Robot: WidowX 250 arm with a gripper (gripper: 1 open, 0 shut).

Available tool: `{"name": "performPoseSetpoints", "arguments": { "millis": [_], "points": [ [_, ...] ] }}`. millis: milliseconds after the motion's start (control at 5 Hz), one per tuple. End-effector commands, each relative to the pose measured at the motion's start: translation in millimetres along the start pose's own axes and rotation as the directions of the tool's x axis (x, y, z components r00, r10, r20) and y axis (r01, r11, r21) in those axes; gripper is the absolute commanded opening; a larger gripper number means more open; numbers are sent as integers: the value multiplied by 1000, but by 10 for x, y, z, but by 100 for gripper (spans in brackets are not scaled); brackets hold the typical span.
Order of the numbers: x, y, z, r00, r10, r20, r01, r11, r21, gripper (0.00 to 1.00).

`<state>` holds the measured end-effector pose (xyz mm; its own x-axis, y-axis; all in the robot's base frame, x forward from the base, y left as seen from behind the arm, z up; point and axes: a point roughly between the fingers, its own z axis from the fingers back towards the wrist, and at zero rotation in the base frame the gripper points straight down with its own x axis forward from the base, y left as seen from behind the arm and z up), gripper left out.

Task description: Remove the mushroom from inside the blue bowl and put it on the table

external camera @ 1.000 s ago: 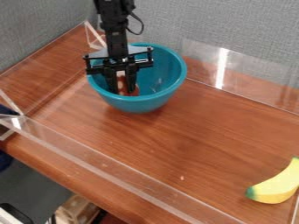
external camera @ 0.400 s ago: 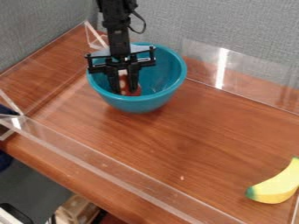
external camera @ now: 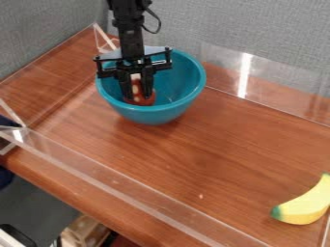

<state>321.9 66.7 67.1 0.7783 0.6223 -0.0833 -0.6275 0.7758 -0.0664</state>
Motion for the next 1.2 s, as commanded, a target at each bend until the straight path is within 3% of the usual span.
{"name": "performPoseSetpoints", "arguments": {
  "millis": [0,1000],
  "points": [
    [35,-126,305,995,-23,100,28,999,-40,0],
    [28,-163,257,990,3,138,3,999,-44,0]
  ]
}}
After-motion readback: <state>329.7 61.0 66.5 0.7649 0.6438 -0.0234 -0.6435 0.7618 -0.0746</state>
